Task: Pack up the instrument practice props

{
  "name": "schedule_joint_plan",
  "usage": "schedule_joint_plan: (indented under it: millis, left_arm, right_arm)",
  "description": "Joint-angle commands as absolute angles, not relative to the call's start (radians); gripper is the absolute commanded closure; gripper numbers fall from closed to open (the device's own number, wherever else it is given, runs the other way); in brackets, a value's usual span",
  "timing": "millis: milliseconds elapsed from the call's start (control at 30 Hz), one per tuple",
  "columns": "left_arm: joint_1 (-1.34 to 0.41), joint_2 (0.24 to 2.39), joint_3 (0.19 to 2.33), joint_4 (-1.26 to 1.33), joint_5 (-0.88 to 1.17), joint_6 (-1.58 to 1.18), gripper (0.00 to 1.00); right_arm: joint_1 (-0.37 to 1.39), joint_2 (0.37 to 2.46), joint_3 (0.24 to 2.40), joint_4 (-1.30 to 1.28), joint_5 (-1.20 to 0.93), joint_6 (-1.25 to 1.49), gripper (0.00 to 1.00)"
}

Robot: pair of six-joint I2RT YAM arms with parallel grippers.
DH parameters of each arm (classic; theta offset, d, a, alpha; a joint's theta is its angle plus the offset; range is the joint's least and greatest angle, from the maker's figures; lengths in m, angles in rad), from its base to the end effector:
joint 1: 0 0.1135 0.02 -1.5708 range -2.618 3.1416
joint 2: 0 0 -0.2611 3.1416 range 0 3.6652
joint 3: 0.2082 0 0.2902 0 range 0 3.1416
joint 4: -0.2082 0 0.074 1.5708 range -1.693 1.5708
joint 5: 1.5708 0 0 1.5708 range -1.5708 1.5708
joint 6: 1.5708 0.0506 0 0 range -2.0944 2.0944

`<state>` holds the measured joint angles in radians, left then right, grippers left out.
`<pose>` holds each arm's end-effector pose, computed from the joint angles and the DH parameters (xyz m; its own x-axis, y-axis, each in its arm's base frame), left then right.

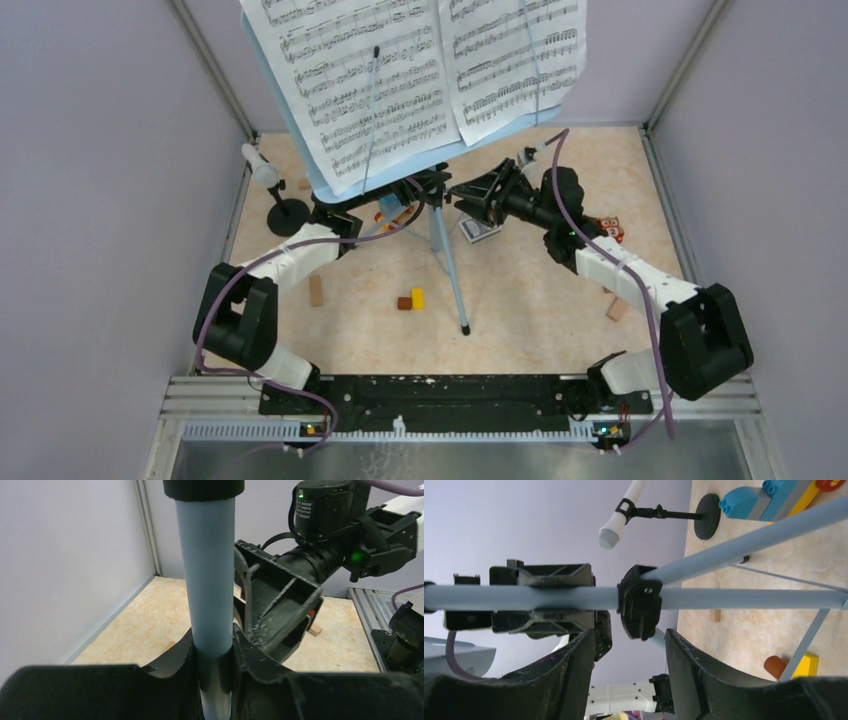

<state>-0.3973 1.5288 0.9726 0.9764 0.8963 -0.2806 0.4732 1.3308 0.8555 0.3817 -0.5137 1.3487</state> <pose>0.3335 -0.1828 0.3185 0.1124 -0.2347 -0.9655 0.9682 0.2445 0.0533 0.3050 0.1841 0.2795 -0.8303 0.5293 -0.1745 -0.1022 0.1632 0.9813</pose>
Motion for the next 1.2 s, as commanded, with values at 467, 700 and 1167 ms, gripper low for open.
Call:
schedule_joint_plan:
  millis: [467,700,1167]
  left_arm:
    - [-0.398,1.505,0.919,0.949,0.989,-0.159,1.0]
    - [-0.398,1.514,0.9,0.965,0.985,-0.153,1.0]
    - [-0.396,1.519,0.894,0.979,0.986,-0.171,1.0]
  right_arm:
    - [0.443,1.524,0.952,0.56,-0.591,1.369,0.73]
    - [0.443,1.539,0.953,0.627,-0.642,1.361,0.76]
    - [0.444,1.548,0.97,0.655,-0.724,1.323,0.84]
